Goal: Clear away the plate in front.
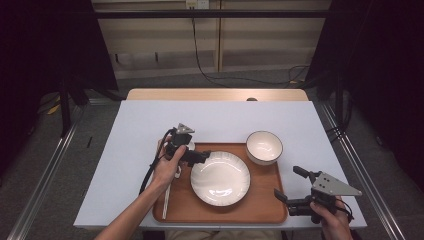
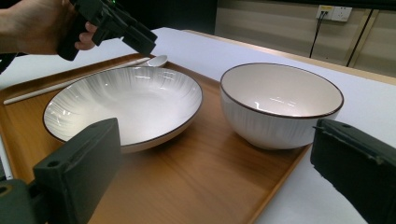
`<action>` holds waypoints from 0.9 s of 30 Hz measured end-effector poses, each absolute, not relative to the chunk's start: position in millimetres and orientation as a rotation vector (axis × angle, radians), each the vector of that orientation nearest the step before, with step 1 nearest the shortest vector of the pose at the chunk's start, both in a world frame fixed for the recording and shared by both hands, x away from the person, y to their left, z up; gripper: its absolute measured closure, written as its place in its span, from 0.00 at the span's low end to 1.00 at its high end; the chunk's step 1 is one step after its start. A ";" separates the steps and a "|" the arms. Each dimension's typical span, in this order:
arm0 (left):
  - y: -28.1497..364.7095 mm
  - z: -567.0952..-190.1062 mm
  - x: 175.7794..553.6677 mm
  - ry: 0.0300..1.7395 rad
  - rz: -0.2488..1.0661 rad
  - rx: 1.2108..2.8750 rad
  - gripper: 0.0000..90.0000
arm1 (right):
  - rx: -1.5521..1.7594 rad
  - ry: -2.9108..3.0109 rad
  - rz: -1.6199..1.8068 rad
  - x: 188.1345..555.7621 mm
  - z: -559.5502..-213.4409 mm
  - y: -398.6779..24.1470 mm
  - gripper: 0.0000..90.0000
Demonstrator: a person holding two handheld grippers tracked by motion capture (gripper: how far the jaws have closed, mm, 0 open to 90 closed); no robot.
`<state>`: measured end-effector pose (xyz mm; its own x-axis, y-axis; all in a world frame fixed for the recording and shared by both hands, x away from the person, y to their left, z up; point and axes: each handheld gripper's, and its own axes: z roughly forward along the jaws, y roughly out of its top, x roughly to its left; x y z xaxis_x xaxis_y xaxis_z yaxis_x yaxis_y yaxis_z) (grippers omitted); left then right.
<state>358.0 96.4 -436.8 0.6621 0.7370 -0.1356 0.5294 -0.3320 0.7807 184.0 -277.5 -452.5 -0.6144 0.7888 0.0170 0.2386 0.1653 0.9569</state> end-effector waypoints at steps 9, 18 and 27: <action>120.4 -429.7 337.0 0.942 0.370 1.918 0.03 | 0.981 1.944 1.455 185.0 -452.2 -277.5 0.02; 149.9 -425.3 317.4 0.942 0.419 1.873 0.03 | 0.993 1.936 1.448 185.0 -452.4 -279.0 0.02; 173.6 -423.6 293.1 0.924 0.469 1.878 0.04 | 0.988 1.941 1.446 184.6 -452.0 -279.1 0.02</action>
